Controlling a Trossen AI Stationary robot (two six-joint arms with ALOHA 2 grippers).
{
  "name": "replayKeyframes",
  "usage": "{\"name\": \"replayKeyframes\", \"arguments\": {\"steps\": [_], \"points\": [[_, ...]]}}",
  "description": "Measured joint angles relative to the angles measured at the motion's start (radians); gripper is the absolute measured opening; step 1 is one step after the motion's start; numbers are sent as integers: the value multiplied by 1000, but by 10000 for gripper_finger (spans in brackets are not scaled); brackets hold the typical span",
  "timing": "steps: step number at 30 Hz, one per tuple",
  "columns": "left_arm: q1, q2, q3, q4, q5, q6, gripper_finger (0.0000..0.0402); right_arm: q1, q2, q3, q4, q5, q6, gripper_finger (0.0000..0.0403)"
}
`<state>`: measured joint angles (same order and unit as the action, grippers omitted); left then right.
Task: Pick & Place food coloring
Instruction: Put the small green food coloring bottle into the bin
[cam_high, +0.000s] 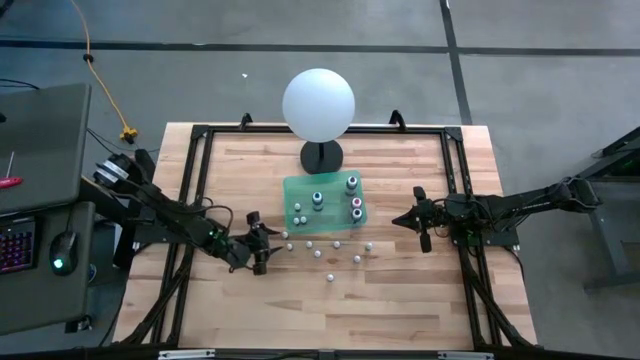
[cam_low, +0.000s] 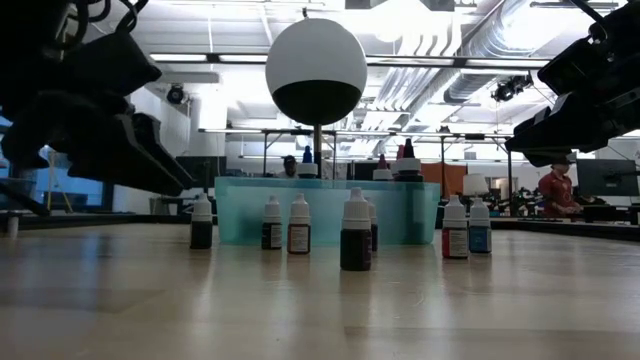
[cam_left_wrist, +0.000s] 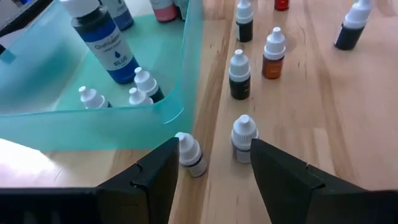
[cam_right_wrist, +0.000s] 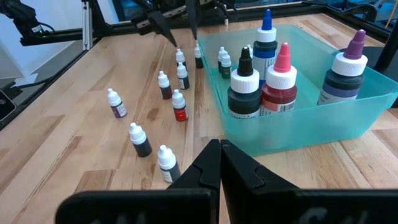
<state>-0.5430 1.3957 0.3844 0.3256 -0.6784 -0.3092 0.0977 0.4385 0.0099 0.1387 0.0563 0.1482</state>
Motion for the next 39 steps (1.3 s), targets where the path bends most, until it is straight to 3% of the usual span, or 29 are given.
{"name": "replayKeyframes", "arguments": {"steps": [7,13,27,39], "points": [[5,3,64,-57,-12,47,193,0,0,0,0,0,0,1],[36,3,53,-187,-8,-8,193,0,0,0,0,0,0,0],[89,45,3,-51,21,-50,193,0,0,0,0,0,0,1],[131,95,4,32,111,-36,193,0,0,0,0,0,0,0]]}}
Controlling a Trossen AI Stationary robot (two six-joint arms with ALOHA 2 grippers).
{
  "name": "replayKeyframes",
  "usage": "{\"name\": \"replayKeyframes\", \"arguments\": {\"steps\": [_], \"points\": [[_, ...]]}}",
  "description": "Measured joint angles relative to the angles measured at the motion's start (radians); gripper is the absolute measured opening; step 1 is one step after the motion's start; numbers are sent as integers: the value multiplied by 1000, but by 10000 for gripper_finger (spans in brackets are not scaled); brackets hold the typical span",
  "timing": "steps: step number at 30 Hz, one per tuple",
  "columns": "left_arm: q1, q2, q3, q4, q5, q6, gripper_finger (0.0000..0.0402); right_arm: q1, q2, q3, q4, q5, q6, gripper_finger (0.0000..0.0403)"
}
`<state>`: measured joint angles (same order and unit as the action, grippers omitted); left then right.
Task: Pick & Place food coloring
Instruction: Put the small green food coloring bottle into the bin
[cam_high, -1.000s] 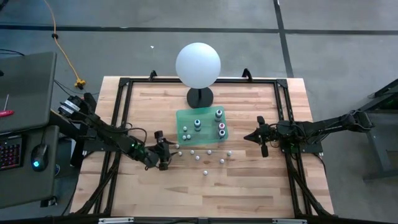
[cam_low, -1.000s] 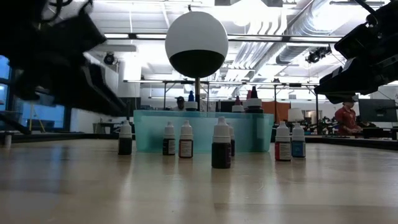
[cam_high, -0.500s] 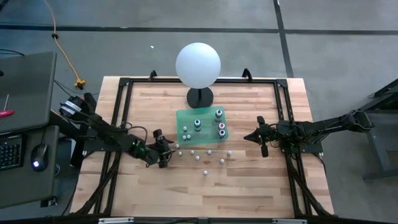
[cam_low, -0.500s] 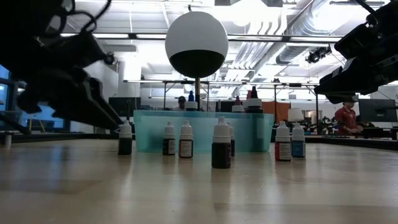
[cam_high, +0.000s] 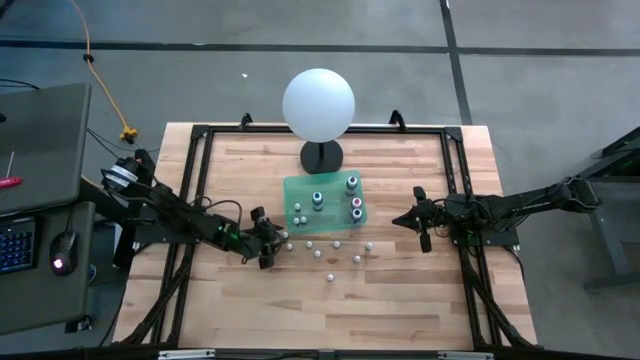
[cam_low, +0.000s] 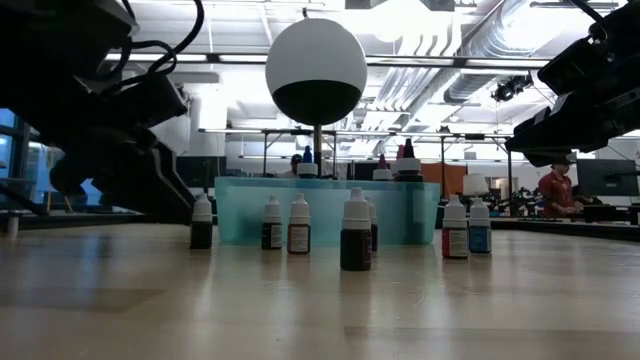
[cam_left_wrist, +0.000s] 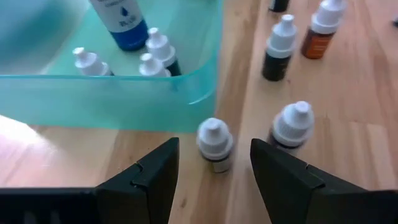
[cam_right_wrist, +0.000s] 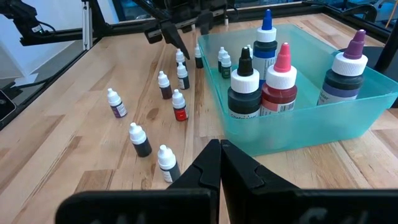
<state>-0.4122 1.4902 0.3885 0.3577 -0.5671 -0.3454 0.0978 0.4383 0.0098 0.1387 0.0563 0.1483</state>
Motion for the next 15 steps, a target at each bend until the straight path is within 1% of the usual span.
{"name": "replayKeyframes", "arguments": {"steps": [5,12,15], "points": [[0,0,0,0,11,0,193,0,0,0,0,0,0,0],[0,0,0,0,-9,0,193,0,0,0,0,0,0,0],[0,0,0,9,-12,0,183,0,0,0,0,0,0,0]]}}
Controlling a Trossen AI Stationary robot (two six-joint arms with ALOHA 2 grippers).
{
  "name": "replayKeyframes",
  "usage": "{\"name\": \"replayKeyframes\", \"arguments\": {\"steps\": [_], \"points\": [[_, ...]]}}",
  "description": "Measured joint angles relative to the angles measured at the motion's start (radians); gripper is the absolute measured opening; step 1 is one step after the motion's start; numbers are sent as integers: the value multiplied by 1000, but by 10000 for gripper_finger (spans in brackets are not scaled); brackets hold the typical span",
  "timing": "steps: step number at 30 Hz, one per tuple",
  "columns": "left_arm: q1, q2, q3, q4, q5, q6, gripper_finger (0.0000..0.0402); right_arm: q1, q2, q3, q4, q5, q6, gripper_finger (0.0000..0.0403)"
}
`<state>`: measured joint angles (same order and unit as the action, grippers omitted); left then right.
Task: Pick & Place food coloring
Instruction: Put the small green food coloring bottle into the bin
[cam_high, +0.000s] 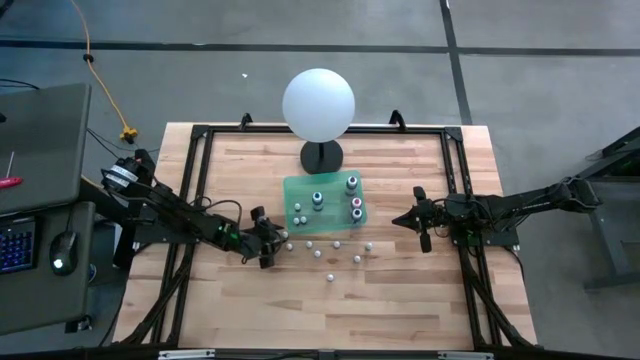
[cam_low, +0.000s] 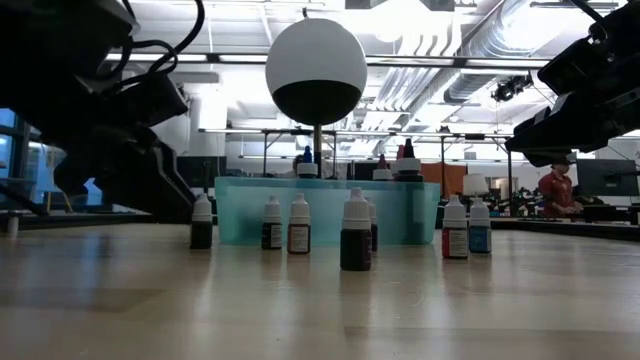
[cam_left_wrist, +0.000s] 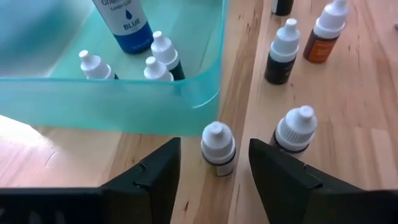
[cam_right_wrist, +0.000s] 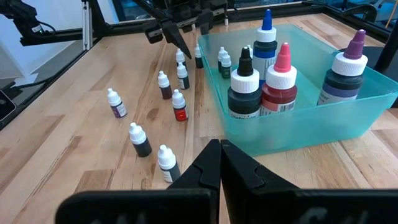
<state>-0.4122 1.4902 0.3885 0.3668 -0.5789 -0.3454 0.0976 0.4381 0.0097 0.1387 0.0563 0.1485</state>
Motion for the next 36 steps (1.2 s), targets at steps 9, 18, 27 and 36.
{"name": "replayKeyframes", "arguments": {"steps": [9,18,27,36], "points": [[0,0,0,21,18,0,125,0,0,0,0,0,0,1],[0,0,0,21,21,0,81,0,0,0,0,0,0,0],[0,0,2,28,23,0,49,0,0,0,0,0,0,0],[0,0,2,31,47,-5,47,0,0,0,0,0,0,0]]}}
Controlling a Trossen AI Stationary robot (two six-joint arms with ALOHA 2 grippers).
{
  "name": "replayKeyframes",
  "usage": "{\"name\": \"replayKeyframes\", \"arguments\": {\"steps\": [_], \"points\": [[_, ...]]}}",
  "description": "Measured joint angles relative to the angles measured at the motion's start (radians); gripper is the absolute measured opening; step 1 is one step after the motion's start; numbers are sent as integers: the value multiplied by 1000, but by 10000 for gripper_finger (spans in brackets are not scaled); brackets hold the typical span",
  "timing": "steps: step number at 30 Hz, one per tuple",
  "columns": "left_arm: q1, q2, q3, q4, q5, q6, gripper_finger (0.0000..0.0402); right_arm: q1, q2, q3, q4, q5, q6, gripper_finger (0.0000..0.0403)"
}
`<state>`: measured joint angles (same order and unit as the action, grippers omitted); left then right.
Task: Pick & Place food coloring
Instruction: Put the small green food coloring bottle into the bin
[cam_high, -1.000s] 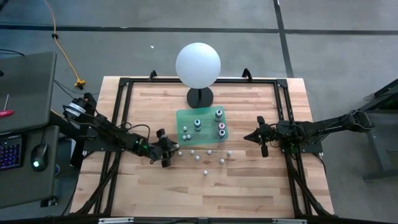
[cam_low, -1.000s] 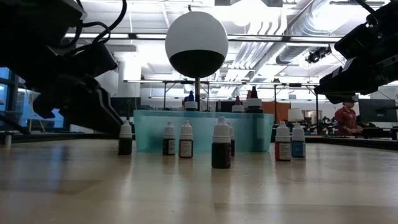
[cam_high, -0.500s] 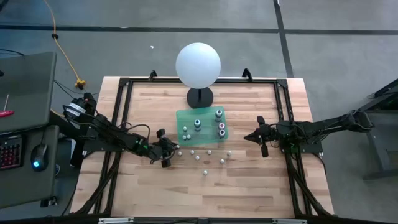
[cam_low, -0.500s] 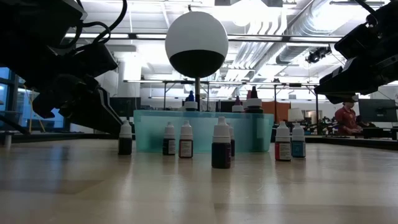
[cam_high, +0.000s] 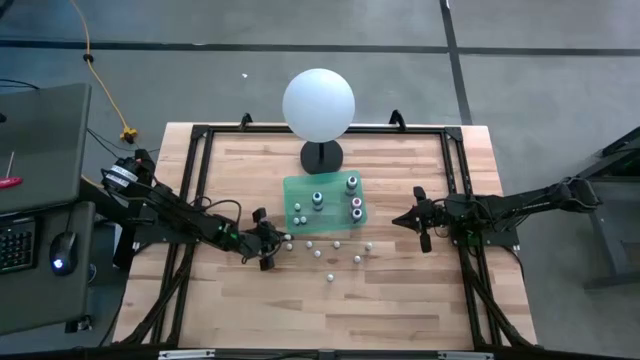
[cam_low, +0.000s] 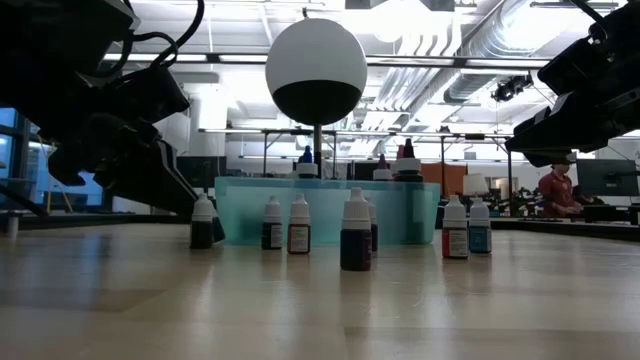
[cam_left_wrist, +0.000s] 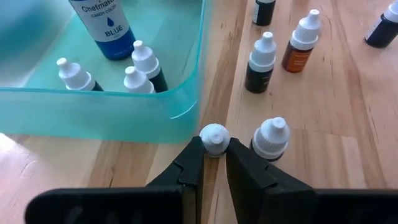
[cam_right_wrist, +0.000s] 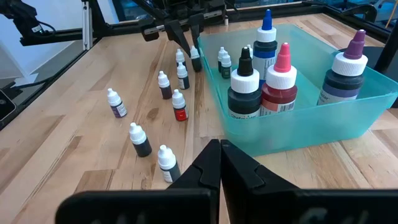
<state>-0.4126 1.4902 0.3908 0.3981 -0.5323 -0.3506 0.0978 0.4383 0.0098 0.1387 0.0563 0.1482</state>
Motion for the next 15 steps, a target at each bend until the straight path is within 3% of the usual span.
{"name": "replayKeyframes", "arguments": {"steps": [15], "points": [[-1,-1,37,-88,0,-13,46,0,0,0,0,0,0,0]]}}
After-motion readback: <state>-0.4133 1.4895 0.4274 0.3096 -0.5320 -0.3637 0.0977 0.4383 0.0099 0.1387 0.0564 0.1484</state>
